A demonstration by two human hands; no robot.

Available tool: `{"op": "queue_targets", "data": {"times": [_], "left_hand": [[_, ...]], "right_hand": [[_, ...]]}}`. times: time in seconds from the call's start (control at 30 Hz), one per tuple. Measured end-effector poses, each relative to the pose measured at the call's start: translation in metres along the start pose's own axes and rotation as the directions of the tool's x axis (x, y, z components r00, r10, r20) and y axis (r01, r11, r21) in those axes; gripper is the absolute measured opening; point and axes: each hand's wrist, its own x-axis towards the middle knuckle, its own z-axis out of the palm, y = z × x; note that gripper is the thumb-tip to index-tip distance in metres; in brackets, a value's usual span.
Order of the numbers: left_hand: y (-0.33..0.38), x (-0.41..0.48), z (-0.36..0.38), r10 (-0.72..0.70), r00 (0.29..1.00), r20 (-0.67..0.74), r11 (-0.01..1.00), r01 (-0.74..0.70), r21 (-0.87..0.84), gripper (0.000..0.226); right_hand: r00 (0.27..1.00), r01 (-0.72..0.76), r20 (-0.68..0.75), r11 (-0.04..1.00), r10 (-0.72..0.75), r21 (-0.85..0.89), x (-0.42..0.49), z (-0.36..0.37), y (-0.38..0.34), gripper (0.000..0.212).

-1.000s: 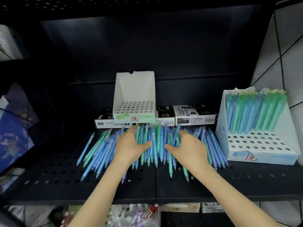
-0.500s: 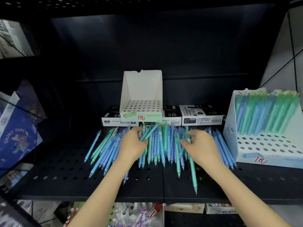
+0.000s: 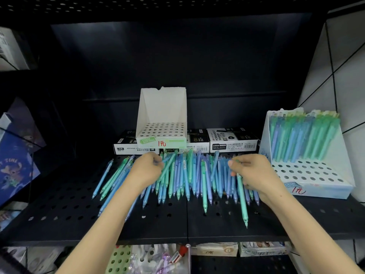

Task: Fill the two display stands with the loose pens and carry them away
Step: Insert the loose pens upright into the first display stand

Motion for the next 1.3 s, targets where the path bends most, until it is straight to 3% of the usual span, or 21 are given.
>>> {"op": "queue_targets", "data": {"times": [0.27, 0.47, 0.63, 0.77, 0.87, 1.0, 1.3], "left_hand": [[-0.001, -0.014, -0.024, 0.014, 1.0, -0.007, 0.983, -0.015, -0.181, 0.015], [0.044, -0.02, -0.017, 0.12, 0.983, 0.138, 0.889, -0.045, -0.455, 0.015], [0.076, -0.015, 0.014, 0.178, 0.957, 0.23, 0.732, 0.027, -0.68, 0.016], [0.099, -0.009, 0.041, 0.206, 0.926, 0.316, 0.569, 0.149, -0.808, 0.017], [0.116, -0.004, 0.059, 0.248, 0.896, 0.368, 0.433, 0.238, -0.869, 0.019], [0.133, 0.0, 0.078, 0.304, 0.874, 0.38, 0.357, 0.265, -0.896, 0.02], [0.137, 0.002, 0.095, 0.392, 0.839, 0.379, 0.273, 0.287, -0.918, 0.022]], "right_hand": [[0.998, 0.034, -0.069, 0.941, -0.011, 0.338, -0.014, -0.033, -0.011, 0.011], [0.961, 0.198, -0.261, 0.876, -0.087, 0.439, -0.026, -0.072, -0.018, 0.008], [0.858, 0.374, -0.487, 0.849, -0.165, 0.372, -0.031, -0.108, -0.018, 0.007], [0.697, 0.485, -0.67, 0.856, -0.255, 0.18, -0.03, -0.133, -0.015, 0.009], [0.624, 0.459, -0.71, 0.889, -0.326, -0.004, -0.024, -0.146, -0.013, 0.011], [0.665, 0.354, -0.651, 0.922, -0.365, -0.157, -0.009, -0.153, -0.005, 0.014], [0.808, 0.267, -0.491, 0.945, -0.325, -0.187, 0.013, -0.152, 0.004, 0.013]]}}
